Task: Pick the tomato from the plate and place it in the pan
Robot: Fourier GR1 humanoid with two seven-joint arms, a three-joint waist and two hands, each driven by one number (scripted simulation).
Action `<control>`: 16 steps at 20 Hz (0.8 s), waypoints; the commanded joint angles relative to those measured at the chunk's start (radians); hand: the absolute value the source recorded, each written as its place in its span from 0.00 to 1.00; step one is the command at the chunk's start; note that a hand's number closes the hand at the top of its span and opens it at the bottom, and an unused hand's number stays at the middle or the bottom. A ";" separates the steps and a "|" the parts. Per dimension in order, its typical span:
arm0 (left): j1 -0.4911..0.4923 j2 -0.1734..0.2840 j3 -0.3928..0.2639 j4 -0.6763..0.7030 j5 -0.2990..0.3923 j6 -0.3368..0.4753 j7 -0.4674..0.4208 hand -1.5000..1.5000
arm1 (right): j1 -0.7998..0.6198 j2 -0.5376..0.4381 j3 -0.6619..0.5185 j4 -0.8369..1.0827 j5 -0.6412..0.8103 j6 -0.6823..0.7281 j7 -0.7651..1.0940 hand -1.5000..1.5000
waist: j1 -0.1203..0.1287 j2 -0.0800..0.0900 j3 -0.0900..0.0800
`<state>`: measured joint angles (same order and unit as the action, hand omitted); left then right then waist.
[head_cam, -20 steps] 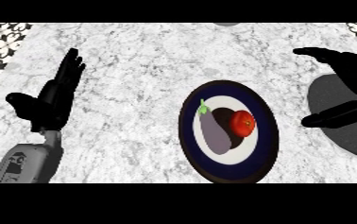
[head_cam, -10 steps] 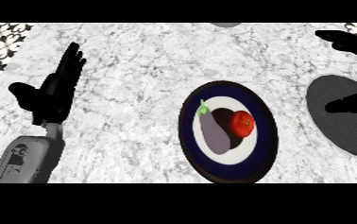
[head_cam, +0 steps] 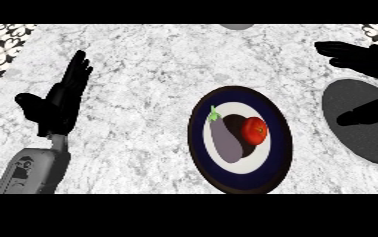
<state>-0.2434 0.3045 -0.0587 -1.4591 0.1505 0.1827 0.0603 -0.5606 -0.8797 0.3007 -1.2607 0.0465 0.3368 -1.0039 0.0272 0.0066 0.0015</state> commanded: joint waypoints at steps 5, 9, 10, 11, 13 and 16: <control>-0.003 -0.011 0.013 0.033 -0.015 0.006 -0.007 0.50 | 0.028 0.034 0.119 -0.065 0.069 0.048 -0.162 0.00 | -0.016 -0.002 -0.001; -0.012 -0.019 0.019 0.044 -0.030 0.002 -0.024 0.50 | 0.053 0.010 0.120 -0.083 0.087 0.058 -0.113 0.00 | -0.022 -0.004 -0.002; -0.068 -0.014 0.051 0.112 0.001 -0.029 -0.030 0.50 | 0.058 -0.007 0.106 -0.042 0.096 0.056 -0.152 0.00 | -0.026 -0.002 -0.002; -0.002 0.026 0.059 0.027 0.000 -0.041 -0.006 0.50 | 0.061 -0.017 0.098 -0.056 0.084 0.068 -0.131 0.00 | -0.019 -0.006 -0.001; 0.036 -0.012 0.027 0.004 -0.024 -0.022 -0.018 0.50 | 0.048 0.038 0.108 -0.020 0.093 0.048 -0.096 0.00 | -0.014 -0.005 -0.001; -0.019 -0.028 0.047 0.076 -0.038 -0.023 -0.049 0.50 | 0.043 0.062 0.096 0.003 0.141 0.024 -0.067 0.00 | -0.023 -0.005 -0.002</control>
<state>-0.2452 0.2939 -0.0183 -1.4246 0.1313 0.1621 0.0416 -0.5111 -0.8561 0.4050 -1.2965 0.1508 0.2796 -0.9865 0.0087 0.0022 0.0002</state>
